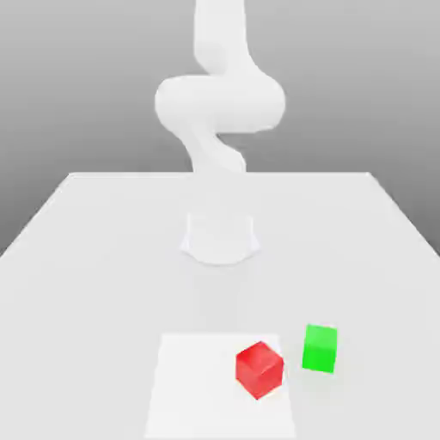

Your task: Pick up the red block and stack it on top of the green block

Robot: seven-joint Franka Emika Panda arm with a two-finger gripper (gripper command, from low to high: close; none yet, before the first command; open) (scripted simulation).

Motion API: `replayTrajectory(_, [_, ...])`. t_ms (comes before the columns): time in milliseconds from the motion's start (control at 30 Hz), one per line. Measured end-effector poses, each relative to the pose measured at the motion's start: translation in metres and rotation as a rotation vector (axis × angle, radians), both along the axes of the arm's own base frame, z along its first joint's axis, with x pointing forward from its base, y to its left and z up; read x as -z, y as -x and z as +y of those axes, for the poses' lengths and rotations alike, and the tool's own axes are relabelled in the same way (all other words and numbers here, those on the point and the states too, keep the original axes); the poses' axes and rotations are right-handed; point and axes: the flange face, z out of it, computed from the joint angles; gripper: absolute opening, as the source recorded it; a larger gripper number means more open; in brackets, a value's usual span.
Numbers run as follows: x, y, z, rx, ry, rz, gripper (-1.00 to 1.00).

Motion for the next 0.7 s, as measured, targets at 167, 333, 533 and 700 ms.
replayTrajectory(167, [0.109,-0.053,0.014,-0.128,0.058,0.171,0.00])
replayTrajectory(333, [0.221,-0.074,0.030,-0.257,0.114,0.333,0.00])
replayTrajectory(533, [0.351,-0.063,0.047,-0.416,0.177,0.525,0.00])
replayTrajectory(700, [0.446,-0.030,0.055,-0.545,0.226,0.670,0.00])
